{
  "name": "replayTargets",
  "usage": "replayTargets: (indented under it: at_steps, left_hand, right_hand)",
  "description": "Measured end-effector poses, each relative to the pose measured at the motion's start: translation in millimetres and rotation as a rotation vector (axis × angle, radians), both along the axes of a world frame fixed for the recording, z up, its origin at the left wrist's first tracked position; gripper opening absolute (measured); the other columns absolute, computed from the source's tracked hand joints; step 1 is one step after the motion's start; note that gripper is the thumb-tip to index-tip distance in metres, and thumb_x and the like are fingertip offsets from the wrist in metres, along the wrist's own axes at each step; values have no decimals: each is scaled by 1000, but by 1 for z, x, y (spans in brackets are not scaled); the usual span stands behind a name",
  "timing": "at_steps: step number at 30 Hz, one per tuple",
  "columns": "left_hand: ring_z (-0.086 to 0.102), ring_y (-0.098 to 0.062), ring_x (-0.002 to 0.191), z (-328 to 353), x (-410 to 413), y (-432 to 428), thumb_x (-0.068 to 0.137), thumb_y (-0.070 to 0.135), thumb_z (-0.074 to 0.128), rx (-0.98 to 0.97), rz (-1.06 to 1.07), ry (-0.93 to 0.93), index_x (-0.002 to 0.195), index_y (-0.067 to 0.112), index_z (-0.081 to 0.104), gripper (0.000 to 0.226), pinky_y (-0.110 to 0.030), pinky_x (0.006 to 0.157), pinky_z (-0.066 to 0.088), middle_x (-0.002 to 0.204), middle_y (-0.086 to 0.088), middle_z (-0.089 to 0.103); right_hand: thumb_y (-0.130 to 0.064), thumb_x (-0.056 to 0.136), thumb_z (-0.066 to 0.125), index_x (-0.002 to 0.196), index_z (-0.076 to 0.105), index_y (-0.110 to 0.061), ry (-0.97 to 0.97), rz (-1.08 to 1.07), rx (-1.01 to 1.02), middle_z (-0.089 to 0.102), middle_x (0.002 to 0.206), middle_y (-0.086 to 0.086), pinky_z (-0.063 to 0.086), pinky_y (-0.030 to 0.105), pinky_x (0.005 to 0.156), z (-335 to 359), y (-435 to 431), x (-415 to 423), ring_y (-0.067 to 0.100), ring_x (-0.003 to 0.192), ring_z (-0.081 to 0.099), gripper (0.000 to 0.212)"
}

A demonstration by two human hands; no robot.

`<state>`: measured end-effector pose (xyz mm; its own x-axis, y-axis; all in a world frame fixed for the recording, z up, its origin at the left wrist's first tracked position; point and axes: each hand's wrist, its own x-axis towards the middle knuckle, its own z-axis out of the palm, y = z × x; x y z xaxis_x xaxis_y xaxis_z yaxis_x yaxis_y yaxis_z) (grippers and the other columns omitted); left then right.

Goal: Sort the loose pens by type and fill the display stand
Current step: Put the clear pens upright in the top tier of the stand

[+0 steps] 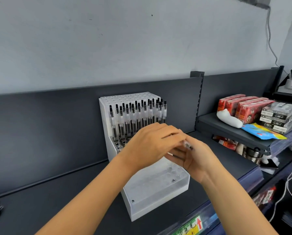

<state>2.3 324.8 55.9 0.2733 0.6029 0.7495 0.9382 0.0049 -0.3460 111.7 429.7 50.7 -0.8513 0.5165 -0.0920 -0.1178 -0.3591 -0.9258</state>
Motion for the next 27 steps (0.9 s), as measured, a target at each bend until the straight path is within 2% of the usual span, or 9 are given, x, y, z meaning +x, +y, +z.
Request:
replayTargets:
  at_steps: [3,5,7,9,12,16,20,23,27]
  left_hand:
    - [60,-9,80,3,2,-5,95,20,58,141,-26,-498,99,9,69,15,-20,75,48,92,2,65]
    - [60,-7,75,7,4,-7,93,22,62,219,-15,-791,96,12,70,13,-15,69,47,85,6,66]
    - [63,-4,73,10,8,-5,90,22,66,262,-3,-951,94,14,72,11,-13,65,48,80,8,69]
    - [65,0,72,11,10,-5,87,23,70,249,25,-1046,91,14,73,10,-12,66,49,77,10,70]
    - [68,-5,71,10,2,-10,83,24,74,147,93,-1135,85,11,73,13,-28,71,57,75,5,72]
    - [69,-13,72,19,-19,-11,86,24,69,257,214,-1084,82,6,71,18,-38,74,57,73,0,72]
    - [68,-25,73,16,-31,4,89,22,67,170,305,-1042,82,-1,69,24,-43,75,55,74,-12,71]
    - [64,-30,71,7,-32,16,89,21,66,62,375,-1016,76,-3,63,28,-43,73,53,72,-17,68]
    - [43,-17,48,9,-35,23,91,23,63,-39,496,-948,60,7,47,39,-33,61,46,52,-5,48]
  right_hand:
    - [-16,97,50,113,62,-8,-22,-79,170,69,111,9,56,39,84,-7,-5,-8,24,90,69,21]
    - [-5,91,58,123,58,-19,16,-214,470,63,117,-3,53,34,88,-13,-8,-12,16,97,65,35]
    - [-8,84,70,106,67,-22,90,-236,721,70,98,-9,54,25,80,-15,-16,-15,10,88,67,26]
    - [-12,81,74,89,72,-23,128,-278,828,73,80,-11,54,21,73,-18,-21,-20,6,77,68,14]
    - [-15,82,75,93,74,-22,127,-326,898,73,81,-14,53,22,73,-21,-20,-27,5,76,67,14]
    - [-34,83,72,127,59,-23,-40,-307,970,60,119,-13,47,22,90,-30,-10,-28,6,104,57,47]
    - [-48,84,65,137,47,-25,-241,-275,1358,55,128,-10,40,27,97,-36,0,-21,14,119,48,60]
    - [-58,83,61,141,40,-27,-326,-275,1528,52,131,-8,39,30,98,-33,5,-16,18,119,45,69]
    - [-57,86,57,145,32,-27,-395,-233,1630,45,139,-7,37,32,100,-32,7,-11,19,124,41,71]
